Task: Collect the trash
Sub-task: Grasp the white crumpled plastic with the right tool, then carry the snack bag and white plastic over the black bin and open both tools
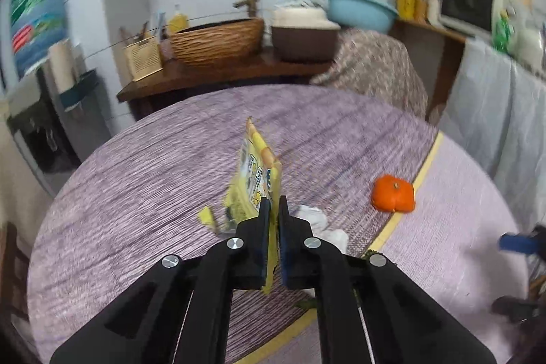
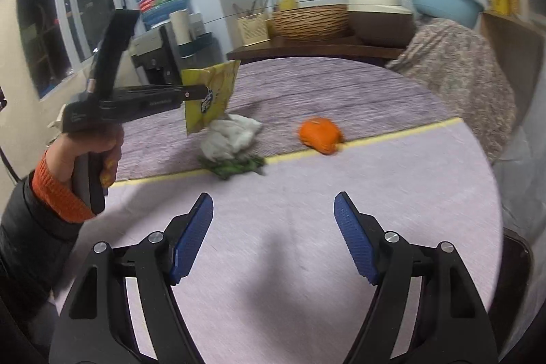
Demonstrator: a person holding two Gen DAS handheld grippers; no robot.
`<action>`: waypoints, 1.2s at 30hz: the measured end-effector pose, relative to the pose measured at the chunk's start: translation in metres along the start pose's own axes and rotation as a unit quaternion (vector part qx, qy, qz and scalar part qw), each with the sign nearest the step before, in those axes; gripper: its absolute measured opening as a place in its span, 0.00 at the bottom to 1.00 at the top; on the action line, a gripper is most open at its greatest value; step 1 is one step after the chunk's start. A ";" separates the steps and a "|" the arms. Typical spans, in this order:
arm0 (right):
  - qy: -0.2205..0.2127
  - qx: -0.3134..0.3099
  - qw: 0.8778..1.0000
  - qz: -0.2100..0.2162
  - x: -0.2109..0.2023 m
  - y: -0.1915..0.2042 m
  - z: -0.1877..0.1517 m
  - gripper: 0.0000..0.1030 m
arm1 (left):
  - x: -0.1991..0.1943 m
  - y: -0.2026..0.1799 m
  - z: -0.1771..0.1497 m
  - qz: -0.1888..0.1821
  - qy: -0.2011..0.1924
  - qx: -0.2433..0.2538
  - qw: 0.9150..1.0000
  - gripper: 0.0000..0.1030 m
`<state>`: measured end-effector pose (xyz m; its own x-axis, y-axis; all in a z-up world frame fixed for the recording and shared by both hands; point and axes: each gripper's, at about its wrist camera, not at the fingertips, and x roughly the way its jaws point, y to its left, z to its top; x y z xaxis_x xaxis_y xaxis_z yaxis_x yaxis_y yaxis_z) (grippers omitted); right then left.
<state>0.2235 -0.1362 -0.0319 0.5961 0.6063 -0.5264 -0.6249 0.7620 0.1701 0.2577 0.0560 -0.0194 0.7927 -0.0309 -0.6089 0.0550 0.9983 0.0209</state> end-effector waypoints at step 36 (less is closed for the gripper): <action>0.059 -0.095 0.993 -0.029 0.139 0.103 0.073 0.11 | -0.080 0.078 -0.044 0.000 -0.078 -0.141 0.987 0.04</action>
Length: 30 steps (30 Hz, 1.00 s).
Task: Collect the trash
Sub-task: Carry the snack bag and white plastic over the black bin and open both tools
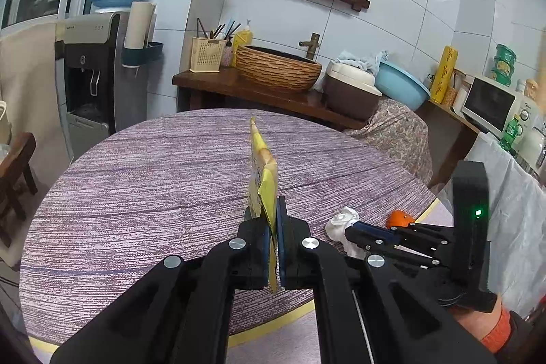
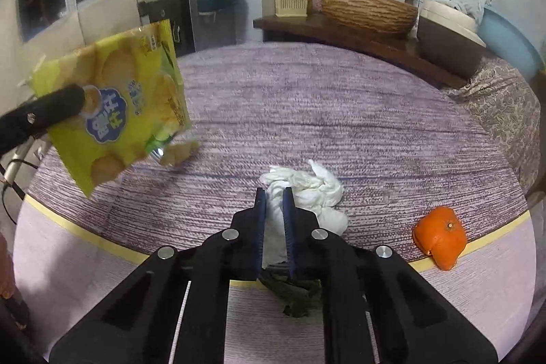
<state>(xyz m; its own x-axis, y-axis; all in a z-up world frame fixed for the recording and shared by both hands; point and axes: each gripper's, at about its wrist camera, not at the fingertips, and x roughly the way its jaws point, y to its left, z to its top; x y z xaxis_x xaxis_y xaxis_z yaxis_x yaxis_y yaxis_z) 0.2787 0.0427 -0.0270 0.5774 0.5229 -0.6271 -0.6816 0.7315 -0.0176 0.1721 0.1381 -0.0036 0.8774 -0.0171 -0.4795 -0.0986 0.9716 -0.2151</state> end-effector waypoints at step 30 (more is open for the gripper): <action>-0.139 0.132 0.969 -0.156 -0.261 -0.163 -0.178 0.11 | 0.006 -0.277 -0.032 -0.221 0.021 0.150 0.964 0.04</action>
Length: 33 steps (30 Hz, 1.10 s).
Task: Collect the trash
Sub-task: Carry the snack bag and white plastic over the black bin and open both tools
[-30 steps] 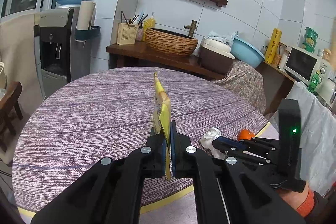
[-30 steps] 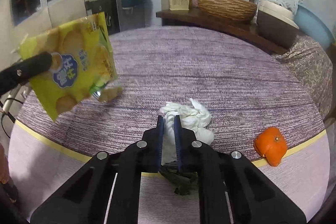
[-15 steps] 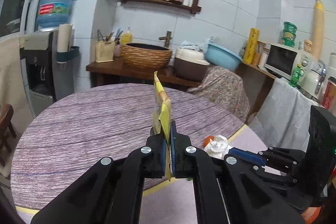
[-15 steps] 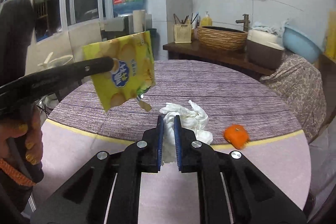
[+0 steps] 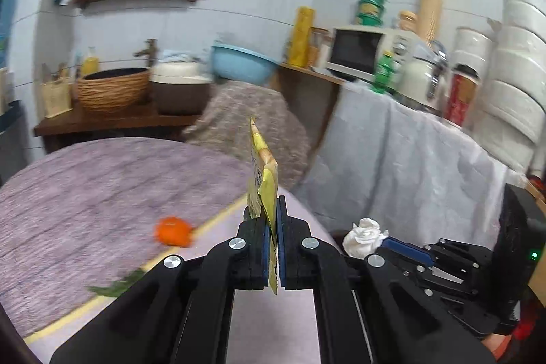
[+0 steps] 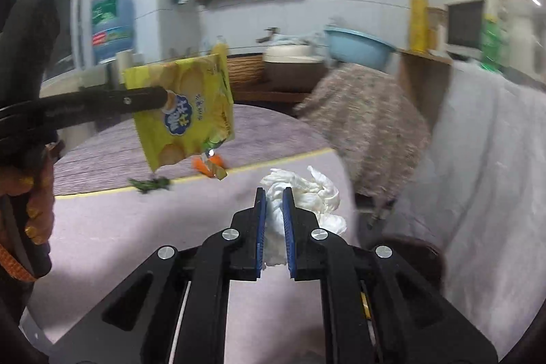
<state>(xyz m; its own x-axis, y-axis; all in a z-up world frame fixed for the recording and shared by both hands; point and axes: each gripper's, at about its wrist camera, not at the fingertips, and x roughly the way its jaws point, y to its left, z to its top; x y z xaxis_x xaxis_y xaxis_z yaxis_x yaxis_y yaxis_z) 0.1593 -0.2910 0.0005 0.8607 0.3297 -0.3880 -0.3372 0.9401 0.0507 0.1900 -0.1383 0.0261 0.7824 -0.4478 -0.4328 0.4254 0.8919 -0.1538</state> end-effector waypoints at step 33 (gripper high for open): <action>0.096 0.203 0.968 -0.115 0.038 -0.168 -0.154 0.57 | 0.184 -0.151 -0.071 -0.080 0.183 0.073 0.977 0.71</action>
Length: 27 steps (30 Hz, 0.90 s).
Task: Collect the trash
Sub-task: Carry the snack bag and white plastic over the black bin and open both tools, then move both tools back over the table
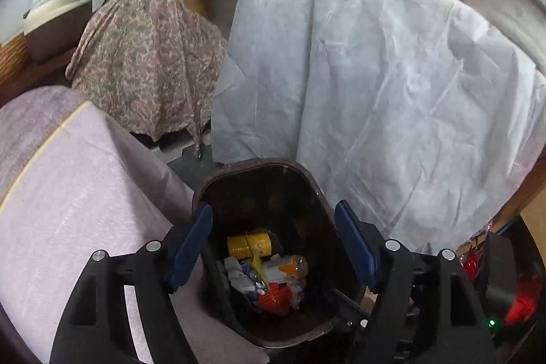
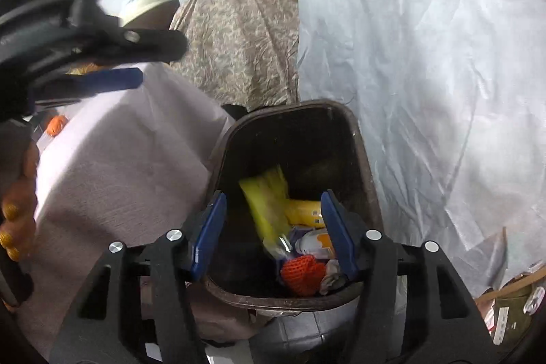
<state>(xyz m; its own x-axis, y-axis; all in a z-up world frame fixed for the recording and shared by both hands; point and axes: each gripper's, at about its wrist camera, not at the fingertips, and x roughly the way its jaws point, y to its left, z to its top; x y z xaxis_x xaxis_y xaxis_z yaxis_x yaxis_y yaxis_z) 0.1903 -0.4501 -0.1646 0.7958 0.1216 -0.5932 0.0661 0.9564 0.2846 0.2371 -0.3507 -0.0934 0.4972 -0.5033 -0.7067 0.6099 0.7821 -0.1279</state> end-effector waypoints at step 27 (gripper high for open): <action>-0.027 -0.098 0.989 0.112 -0.045 0.129 0.034 0.79 | -0.215 0.173 -0.077 0.179 -0.100 -0.064 0.977 0.90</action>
<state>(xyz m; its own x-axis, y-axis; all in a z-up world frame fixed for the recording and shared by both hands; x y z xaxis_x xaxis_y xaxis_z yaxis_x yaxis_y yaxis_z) 0.1837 -0.3413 -0.0761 0.8090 0.3266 -0.4887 -0.2286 0.9408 0.2504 0.1884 -0.0787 -0.0176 0.7829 -0.2418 -0.5732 0.2999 0.9540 0.0071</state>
